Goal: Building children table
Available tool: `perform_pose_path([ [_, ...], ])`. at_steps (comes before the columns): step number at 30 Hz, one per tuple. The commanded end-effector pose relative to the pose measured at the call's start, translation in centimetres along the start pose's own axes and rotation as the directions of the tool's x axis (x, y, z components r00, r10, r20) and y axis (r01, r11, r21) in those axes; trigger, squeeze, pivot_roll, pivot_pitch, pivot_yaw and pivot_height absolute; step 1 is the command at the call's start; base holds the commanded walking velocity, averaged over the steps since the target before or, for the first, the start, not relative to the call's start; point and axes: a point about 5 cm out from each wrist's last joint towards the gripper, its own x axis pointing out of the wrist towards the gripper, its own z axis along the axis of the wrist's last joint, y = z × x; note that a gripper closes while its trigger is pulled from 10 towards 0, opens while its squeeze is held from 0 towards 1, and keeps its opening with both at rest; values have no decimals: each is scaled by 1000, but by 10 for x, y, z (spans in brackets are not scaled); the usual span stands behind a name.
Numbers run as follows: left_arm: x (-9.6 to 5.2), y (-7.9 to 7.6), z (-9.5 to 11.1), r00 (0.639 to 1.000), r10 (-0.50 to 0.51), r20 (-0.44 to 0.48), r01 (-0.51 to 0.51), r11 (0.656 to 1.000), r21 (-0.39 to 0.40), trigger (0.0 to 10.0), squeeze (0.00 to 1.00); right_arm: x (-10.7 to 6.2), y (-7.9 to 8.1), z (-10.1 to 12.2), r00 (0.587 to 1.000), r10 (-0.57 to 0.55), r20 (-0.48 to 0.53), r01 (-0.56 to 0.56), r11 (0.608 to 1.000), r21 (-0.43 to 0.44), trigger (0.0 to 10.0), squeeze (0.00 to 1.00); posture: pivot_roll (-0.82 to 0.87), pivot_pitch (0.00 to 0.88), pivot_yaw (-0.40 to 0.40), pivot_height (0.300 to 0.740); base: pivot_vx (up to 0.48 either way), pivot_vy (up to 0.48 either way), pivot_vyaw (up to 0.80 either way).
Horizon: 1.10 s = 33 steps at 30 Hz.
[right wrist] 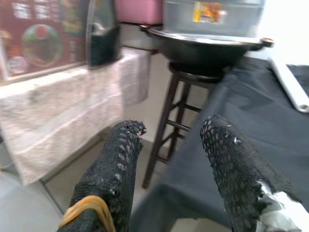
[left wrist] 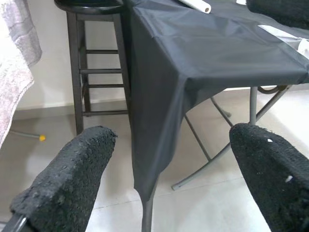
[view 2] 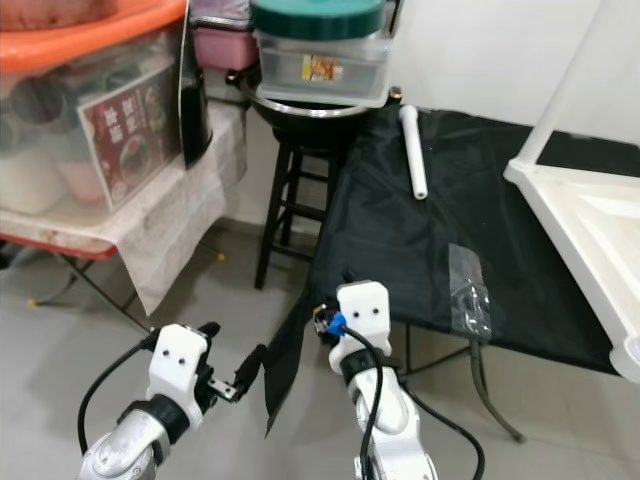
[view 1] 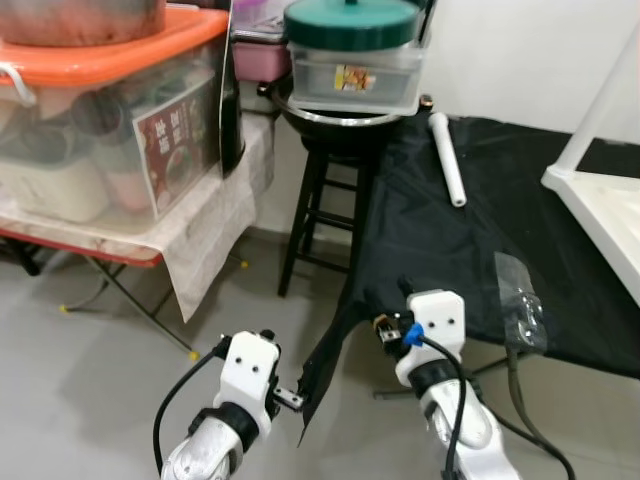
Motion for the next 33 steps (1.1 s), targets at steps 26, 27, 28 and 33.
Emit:
perform_pose_path([
  [26,3,0,14,996,0,85,-7,996,83,10000,0,4,-3,2,999,-10,43,12,999,-30,10000,0,82,7,-91,740,54,0,-308],
  [27,3,0,14,996,0,85,-7,996,83,10000,0,4,-3,2,999,-10,43,12,999,-30,10000,0,82,7,-91,740,304,0,0],
  [28,3,-1,15,996,-5,88,-2,997,83,10000,0,3,-4,2,999,-11,44,12,999,-30,10000,0,83,6,-91,740,330,0,0],
  [33,3,-3,13,997,-16,80,10,997,74,10000,0,3,-4,3,999,-12,45,13,999,-29,10000,0,81,7,-88,740,336,0,0],
])
